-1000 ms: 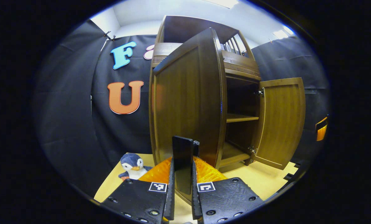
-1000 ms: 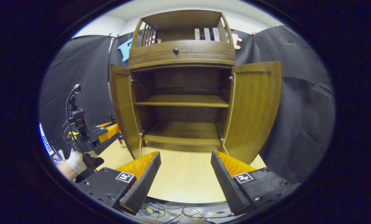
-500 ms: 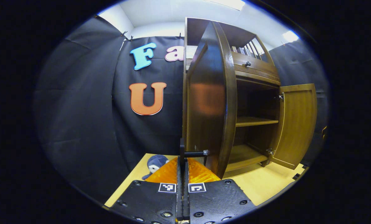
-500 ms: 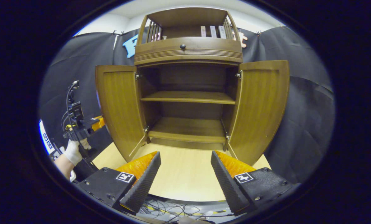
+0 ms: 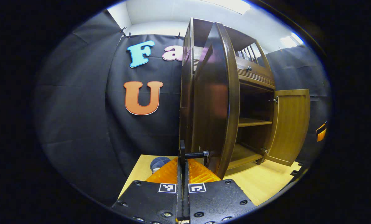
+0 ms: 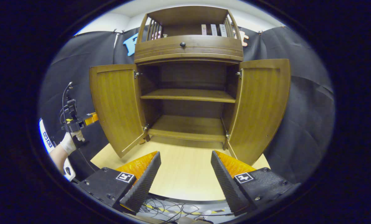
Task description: Open the right door of the double-door shoe cabinet with the right hand, and open the left door with the left hand.
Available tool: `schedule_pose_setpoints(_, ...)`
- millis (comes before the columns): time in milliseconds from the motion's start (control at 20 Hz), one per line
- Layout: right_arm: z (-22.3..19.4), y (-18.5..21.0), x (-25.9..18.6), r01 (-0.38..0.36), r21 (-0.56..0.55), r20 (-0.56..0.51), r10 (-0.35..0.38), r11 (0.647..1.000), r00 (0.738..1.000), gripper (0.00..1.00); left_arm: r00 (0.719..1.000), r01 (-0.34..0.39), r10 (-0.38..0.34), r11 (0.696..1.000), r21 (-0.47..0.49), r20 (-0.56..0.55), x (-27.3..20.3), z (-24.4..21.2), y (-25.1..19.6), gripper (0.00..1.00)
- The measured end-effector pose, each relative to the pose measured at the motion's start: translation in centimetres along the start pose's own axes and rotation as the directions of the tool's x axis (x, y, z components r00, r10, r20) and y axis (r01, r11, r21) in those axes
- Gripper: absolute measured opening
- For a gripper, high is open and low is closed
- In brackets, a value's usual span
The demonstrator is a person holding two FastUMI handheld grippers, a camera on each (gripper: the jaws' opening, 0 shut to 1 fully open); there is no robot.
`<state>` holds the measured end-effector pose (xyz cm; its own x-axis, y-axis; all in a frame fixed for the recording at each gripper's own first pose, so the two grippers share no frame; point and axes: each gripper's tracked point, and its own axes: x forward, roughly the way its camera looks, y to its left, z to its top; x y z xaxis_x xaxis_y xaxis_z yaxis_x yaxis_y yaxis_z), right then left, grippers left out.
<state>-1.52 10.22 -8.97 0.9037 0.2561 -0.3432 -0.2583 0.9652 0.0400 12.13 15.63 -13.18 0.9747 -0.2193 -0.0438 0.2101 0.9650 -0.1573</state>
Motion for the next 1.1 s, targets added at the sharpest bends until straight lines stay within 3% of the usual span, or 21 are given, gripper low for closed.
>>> schedule_pose_setpoints(250, 1.1, 0.0, -0.1, -0.017, -0.007, 0.017, 0.017, 1.0, 1.0, 1.0, 0.998, 0.058, -0.058, 0.998, -0.022, -0.016, -0.2, 0.0, -0.3, 0.0)
schedule_pose_setpoints(650, 2.4, -1.9, 0.0, 0.013, -0.006, 0.052, -0.012, 1.0, 0.999, 1.0, 0.998, 0.0, 0.002, 0.999, 0.035, -0.069, -2.4, 0.5, -0.6, 0.0)
schedule_pose_setpoints(850, 3.4, -2.9, 0.3, 0.03, 0.014, 0.08, -0.031, 0.999, 0.996, 1.0, 0.994, -0.075, 0.08, 0.995, 0.062, -0.076, -5.5, 1.7, -0.1, 0.55)
schedule_pose_setpoints(1050, 5.0, -3.8, 0.1, 0.054, 0.013, 0.123, -0.055, 0.998, 0.991, 1.0, 0.976, -0.215, 0.219, 0.967, 0.136, -0.015, -9.3, 6.4, -0.1, 0.97)
schedule_pose_setpoints(1100, 5.6, -4.1, -0.1, 0.059, 0.013, 0.139, -0.06, 0.998, 0.988, 1.0, 0.971, -0.236, 0.237, 0.963, 0.133, 0.007, -9.9, 7.7, -0.6, 0.97)
